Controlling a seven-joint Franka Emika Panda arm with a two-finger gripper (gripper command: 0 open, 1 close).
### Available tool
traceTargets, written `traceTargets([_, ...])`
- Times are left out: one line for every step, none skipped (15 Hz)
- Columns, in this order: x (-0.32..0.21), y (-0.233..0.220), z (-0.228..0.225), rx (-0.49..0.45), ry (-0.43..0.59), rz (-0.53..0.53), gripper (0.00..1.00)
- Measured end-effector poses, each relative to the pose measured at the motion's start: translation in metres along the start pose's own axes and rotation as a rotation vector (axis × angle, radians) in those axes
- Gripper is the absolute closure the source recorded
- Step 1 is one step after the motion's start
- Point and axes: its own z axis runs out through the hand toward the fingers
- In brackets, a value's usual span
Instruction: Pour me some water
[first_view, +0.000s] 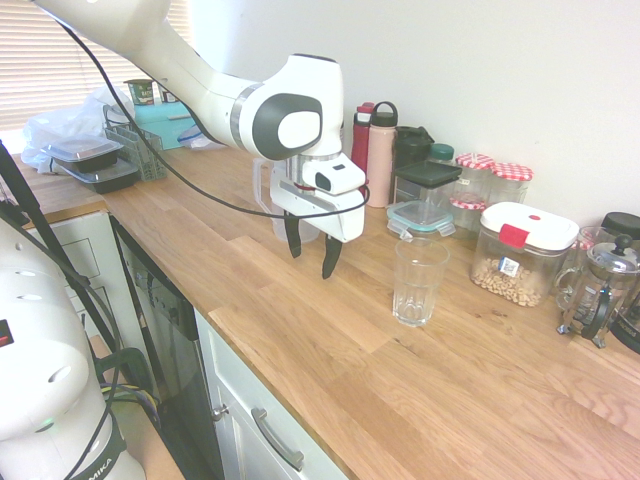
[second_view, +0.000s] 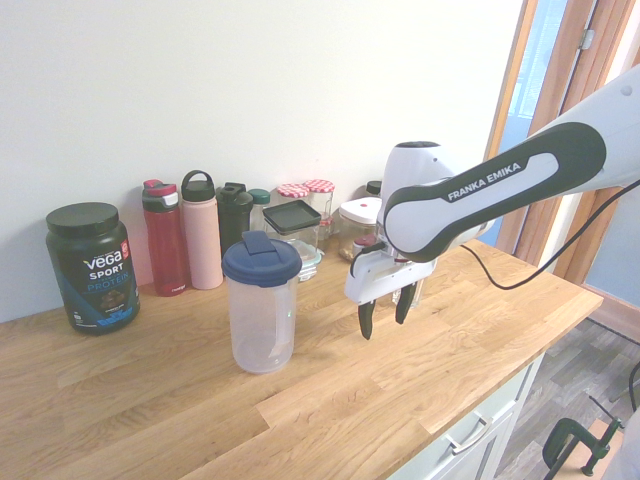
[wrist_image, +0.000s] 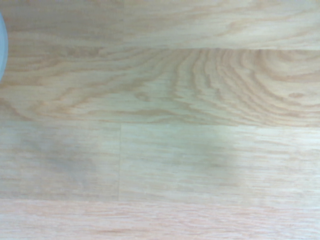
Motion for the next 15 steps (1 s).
traceTargets([0.000,0.000,0.000,-0.001,0.000,0.000,0.00])
traceTargets([0.000,0.000,0.001,-0.002,-0.001,0.009,0.00])
traceTargets([0.000,-0.003,-0.003,0.000,0.002,0.029,0.00])
traceTargets([-0.003,-0.008,-0.010,-0.004,0.003,0.050,0.00])
traceTargets([-0.011,-0.014,-0.022,-0.008,0.003,0.067,0.00])
traceTargets([-0.023,-0.021,-0.038,-0.006,0.004,0.079,0.00])
traceTargets([-0.038,-0.026,-0.055,0.004,0.007,0.088,0.00])
traceTargets([-0.056,-0.031,-0.072,0.018,0.017,0.093,0.00])
traceTargets([-0.076,-0.036,-0.090,0.034,0.034,0.095,0.00])
traceTargets([-0.096,-0.044,-0.105,0.051,0.051,0.095,0.00])
traceTargets([-0.116,-0.053,-0.119,0.069,0.072,0.093,0.00])
traceTargets([-0.134,-0.064,-0.131,0.087,0.092,0.087,0.00])
traceTargets([-0.153,-0.076,-0.139,0.102,0.109,0.082,0.00])
traceTargets([-0.167,-0.089,-0.142,0.115,0.127,0.076,0.00])
traceTargets([-0.179,-0.102,-0.143,0.123,0.147,0.067,0.00])
